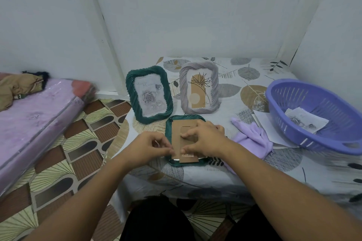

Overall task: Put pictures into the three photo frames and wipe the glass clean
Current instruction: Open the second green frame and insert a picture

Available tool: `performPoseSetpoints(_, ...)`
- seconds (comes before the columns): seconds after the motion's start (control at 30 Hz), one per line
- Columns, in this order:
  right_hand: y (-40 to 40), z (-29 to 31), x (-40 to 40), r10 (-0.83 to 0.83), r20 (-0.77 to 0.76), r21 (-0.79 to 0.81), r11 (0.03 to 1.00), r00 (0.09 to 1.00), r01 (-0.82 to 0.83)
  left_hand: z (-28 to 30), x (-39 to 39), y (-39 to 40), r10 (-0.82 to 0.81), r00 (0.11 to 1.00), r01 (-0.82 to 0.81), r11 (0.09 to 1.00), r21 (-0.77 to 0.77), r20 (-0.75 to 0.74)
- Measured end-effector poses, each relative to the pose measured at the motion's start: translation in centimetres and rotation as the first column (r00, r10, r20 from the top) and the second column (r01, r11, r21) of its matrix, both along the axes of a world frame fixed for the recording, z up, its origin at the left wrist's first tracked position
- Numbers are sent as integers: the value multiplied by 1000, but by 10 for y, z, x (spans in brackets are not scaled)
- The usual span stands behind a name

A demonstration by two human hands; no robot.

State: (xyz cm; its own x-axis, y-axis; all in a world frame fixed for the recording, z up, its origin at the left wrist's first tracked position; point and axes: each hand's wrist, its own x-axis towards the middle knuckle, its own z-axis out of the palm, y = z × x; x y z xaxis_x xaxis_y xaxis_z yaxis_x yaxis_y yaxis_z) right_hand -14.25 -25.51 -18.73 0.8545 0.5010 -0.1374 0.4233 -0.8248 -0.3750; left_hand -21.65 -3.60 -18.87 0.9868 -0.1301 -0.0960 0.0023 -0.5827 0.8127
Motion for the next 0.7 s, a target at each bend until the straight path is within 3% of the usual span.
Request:
performPoseSetpoints(0.1,0,1,-2,2,-1,-6,1000,1000,-2,1,-6,2,-72,997,73,997,26,-40)
performPoseSetpoints(0.33,0,3,-4,-2,-7,-26,1000,1000,2,5,-14,-7,-49,999,49,996,68,-3)
performPoseSetpoints(0.5,0,2,-2,0,-16,-30,1000,1000,0,1,-22,-13,-13,994,-10,978,207,110)
performPoseSetpoints(0.7,1,4,-2,4,-22,-48,999,1000,-5,-12,-37,-26,56,963,-127,957,262,262)
